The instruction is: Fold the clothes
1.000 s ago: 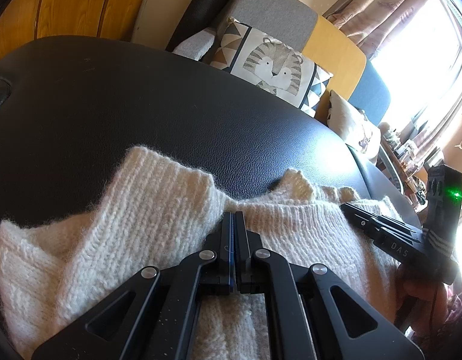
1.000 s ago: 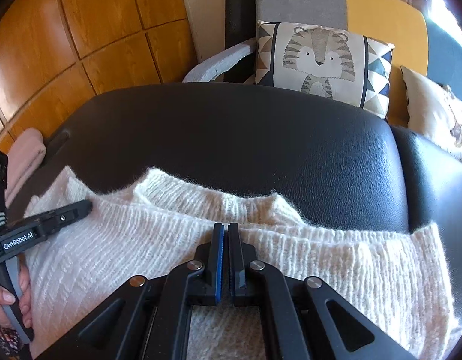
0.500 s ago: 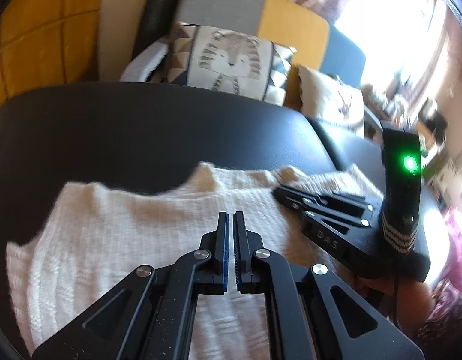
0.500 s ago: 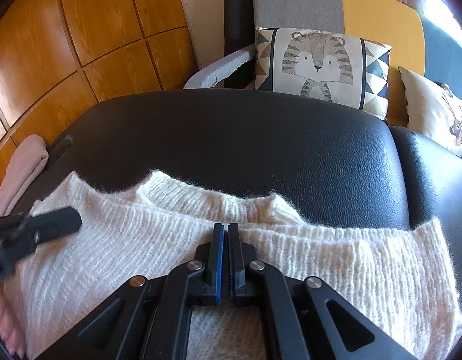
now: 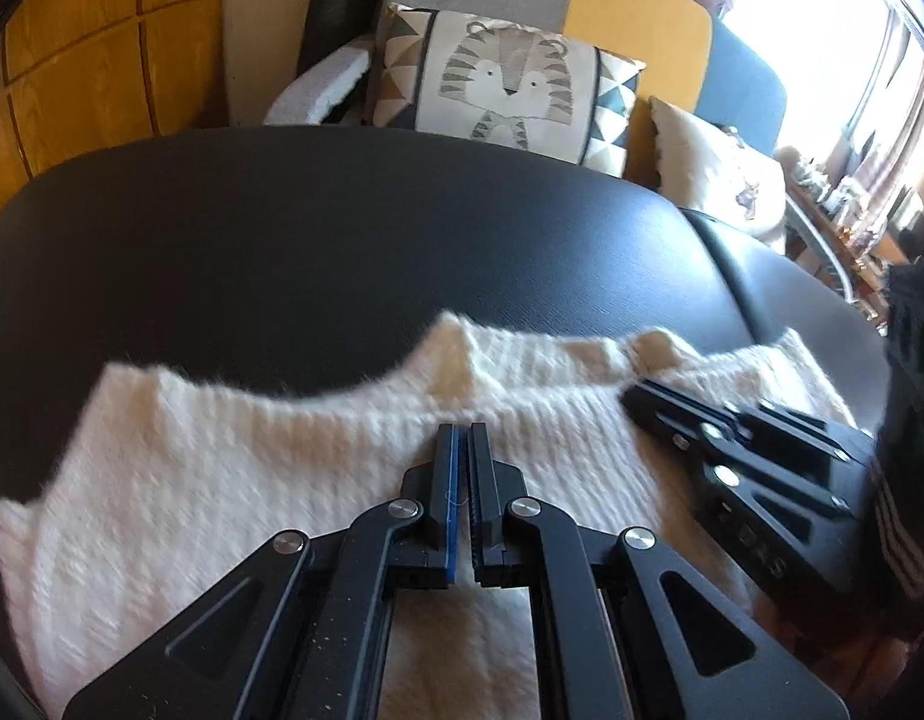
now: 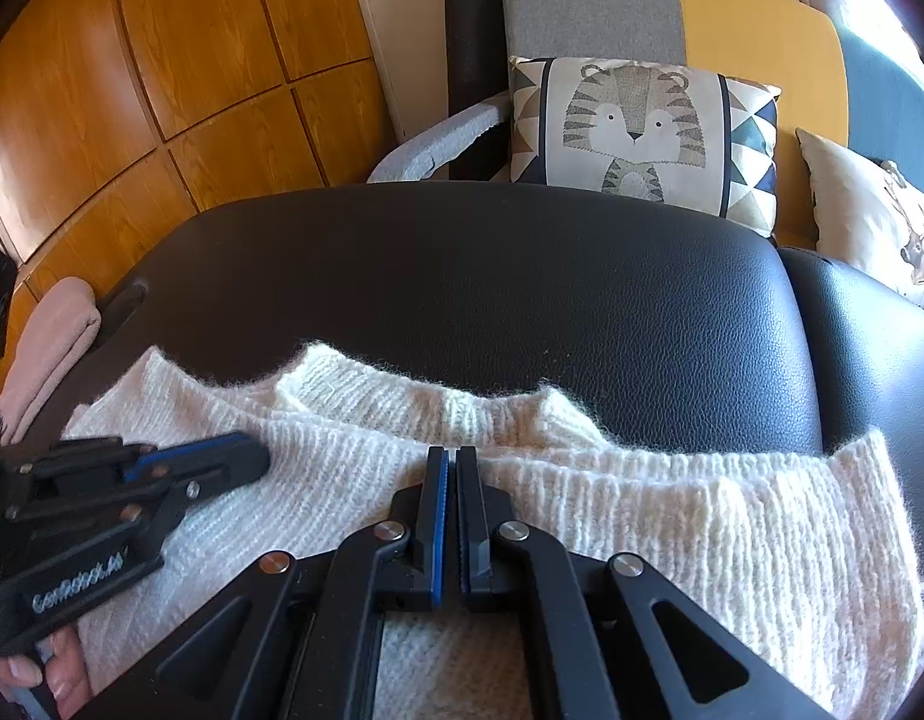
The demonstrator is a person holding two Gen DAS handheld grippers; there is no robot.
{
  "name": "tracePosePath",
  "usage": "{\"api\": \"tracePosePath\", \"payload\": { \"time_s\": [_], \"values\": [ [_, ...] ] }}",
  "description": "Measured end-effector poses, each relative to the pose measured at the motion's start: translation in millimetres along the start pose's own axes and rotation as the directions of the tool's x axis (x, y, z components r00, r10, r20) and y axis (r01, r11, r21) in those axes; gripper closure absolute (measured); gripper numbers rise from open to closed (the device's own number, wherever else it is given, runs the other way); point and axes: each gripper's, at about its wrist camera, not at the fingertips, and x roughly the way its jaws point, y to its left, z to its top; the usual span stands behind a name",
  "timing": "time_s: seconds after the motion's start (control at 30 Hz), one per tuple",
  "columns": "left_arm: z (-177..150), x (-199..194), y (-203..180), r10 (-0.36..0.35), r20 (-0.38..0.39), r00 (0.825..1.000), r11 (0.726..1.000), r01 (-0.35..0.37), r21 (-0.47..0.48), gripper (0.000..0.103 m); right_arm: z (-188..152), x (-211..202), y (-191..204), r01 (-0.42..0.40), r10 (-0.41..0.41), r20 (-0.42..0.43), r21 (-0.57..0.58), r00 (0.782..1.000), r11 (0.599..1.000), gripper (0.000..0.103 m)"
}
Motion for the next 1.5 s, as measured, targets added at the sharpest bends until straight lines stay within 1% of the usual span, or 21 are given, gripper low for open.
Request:
{"api": "tracePosePath", "payload": {
  "time_s": [0.17,0.33,0.5,0.6,0.63,0.67,0.73,0.77,0.83,0.87,0.93,1.0,1.13,1.23,1.33,1.43,1.5],
  "values": [
    [11,9,11,0.022,0.003,1.0,1.0,-0.022,0.016,0.1,-1,1,1,-0.002,0.002,0.003,0.003,1.0,1.0,0.103],
    [5,10,21,-0.028,0.068,0.997,1.0,0.029,-0.011,0.1,-1,2,1,-0.005,0.005,0.005,0.005,1.0,1.0,0.103],
    [5,10,32,-0.09,0.084,0.992,0.994,0.095,-0.055,0.1,-2,-1,-1,-0.02,0.02,0.013,0.012,1.0,1.0,0.103],
    [5,8,31,-0.087,0.092,0.992,0.994,0.092,-0.052,0.1,-3,-11,-3,-0.028,0.027,0.058,0.012,0.998,1.0,0.099],
    [5,7,29,-0.082,0.093,0.992,0.995,0.086,-0.047,0.1,-3,-21,-4,-0.017,0.016,0.101,0.011,0.995,1.0,0.098],
    [6,7,28,-0.078,0.093,0.993,0.996,0.082,-0.043,0.1,-4,-33,-5,-0.008,0.005,0.145,0.019,0.989,1.0,0.095],
    [6,6,29,-0.08,0.094,0.992,0.995,0.085,-0.045,0.1,-5,-57,-7,0.009,-0.017,0.227,0.038,0.974,0.999,0.092],
    [7,5,30,-0.085,0.093,0.992,0.995,0.09,-0.049,0.1,-5,-68,-11,0.022,-0.034,0.233,0.056,0.972,0.998,0.092],
    [7,5,32,-0.096,0.094,0.991,0.993,0.101,-0.057,0.1,-5,-74,-15,0.072,-0.081,0.169,0.058,0.982,0.996,0.092],
    [8,5,32,-0.098,0.095,0.991,0.993,0.104,-0.059,0.1,-6,-72,-19,0.103,-0.108,0.123,0.044,0.987,0.994,0.092],
    [8,5,33,-0.101,0.095,0.99,0.992,0.108,-0.061,0.1,-9,-68,-27,0.152,-0.152,0.039,0.018,0.988,0.988,0.092],
    [8,4,33,-0.102,0.095,0.99,0.992,0.108,-0.061,0.1,-8,-65,-41,0.107,-0.108,0.016,0.052,0.994,0.993,0.092],
    [9,3,34,-0.103,0.095,0.99,0.992,0.109,-0.062,0.1,-10,-51,-61,0.098,-0.093,-0.058,0.096,0.994,0.991,0.092],
    [9,3,33,-0.102,0.097,0.99,0.992,0.108,-0.062,0.1,-12,-44,-66,0.106,-0.101,-0.063,0.088,0.993,0.99,0.093],
    [8,3,33,-0.1,0.098,0.99,0.992,0.106,-0.062,0.1,-12,-42,-64,0.172,-0.17,-0.047,0.062,0.984,0.983,0.095],
    [8,2,33,-0.098,0.1,0.99,0.993,0.105,-0.062,0.1,-15,-40,-60,0.198,-0.197,-0.021,0.062,0.98,0.978,0.095],
    [7,2,31,-0.088,0.104,0.991,0.994,0.094,-0.053,0.1,-11,-36,-61,0.213,-0.212,-0.026,0.073,0.977,0.974,0.095]
  ]
}}
